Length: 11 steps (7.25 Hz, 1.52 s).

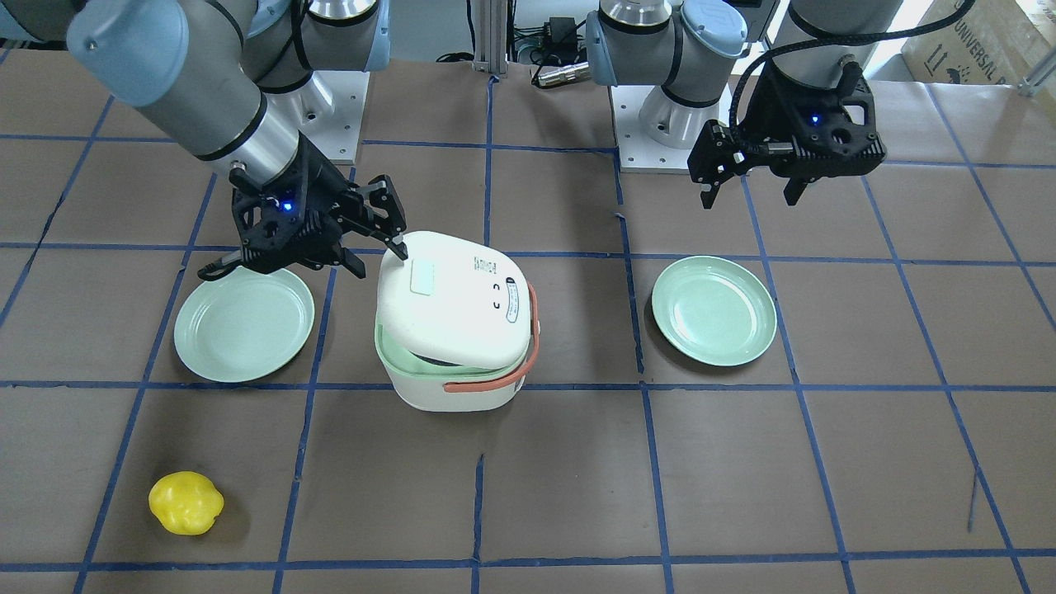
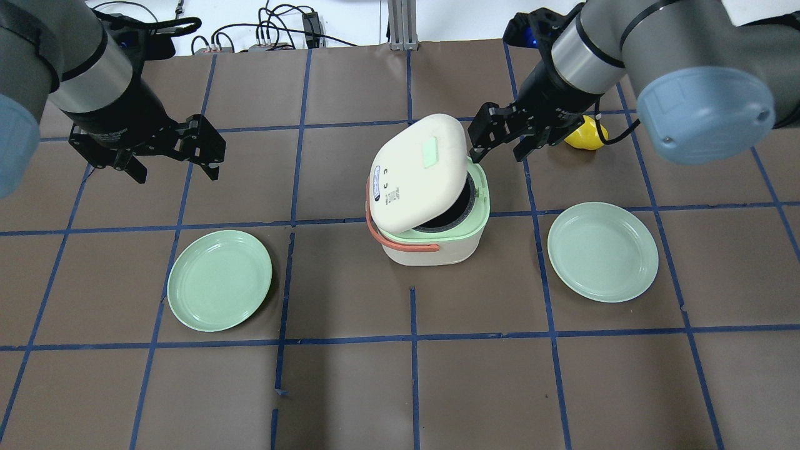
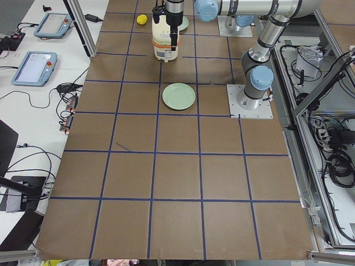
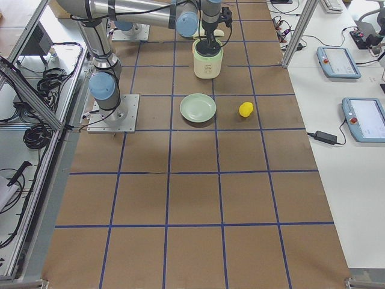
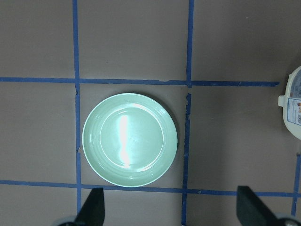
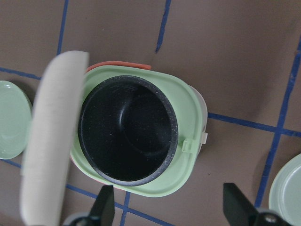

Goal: Press rice cooker button

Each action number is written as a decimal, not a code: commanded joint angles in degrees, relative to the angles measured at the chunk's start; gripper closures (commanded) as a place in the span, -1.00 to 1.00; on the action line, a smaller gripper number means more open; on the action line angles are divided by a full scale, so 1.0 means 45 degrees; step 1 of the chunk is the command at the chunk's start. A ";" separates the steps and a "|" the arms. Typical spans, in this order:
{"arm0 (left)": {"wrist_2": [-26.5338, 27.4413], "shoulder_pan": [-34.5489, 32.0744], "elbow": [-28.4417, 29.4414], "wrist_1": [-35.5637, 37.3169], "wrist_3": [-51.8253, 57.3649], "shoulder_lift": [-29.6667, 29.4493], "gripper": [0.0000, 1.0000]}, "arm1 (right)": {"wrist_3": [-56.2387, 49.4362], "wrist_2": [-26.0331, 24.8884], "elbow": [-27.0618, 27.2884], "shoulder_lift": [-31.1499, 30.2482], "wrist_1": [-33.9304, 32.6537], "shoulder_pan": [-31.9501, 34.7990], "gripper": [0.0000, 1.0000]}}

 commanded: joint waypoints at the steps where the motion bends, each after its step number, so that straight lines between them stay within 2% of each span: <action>1: 0.0000 0.0000 -0.0018 0.0003 -0.0008 0.0004 -1.00 | 0.1329 -0.1024 -0.0960 -0.0069 0.0409 -0.0277 -0.99; 2: 0.0000 0.0000 0.0001 -0.0017 -0.0008 0.0004 -1.00 | 0.2227 -0.1685 -0.1001 -0.0108 0.0409 -0.0279 -0.98; 4: 0.0000 0.0000 0.0002 0.0002 -0.0008 0.0004 -1.00 | 0.2354 -0.2762 -0.1041 -0.0458 0.0467 -0.0764 -0.99; 6: 0.0000 0.0000 0.0002 0.0003 -0.0008 0.0004 -1.00 | 0.2237 -0.2746 -0.1215 -0.0985 0.0661 -0.1021 -0.99; 7: 0.0000 0.0000 0.0002 0.0003 -0.0008 0.0004 -1.00 | 0.2236 -0.2862 -0.1217 -0.1200 0.1591 -0.1060 -0.99; 9: 0.0000 0.0000 0.0002 0.0003 -0.0008 0.0004 -1.00 | 0.2236 -0.3273 -0.0984 -0.1202 0.1252 -0.1080 -0.99; 11: 0.0000 0.0000 0.0002 -0.0017 -0.0008 0.0004 -1.00 | 0.2061 -0.3974 -0.0049 -0.1241 0.1054 -0.1119 -0.99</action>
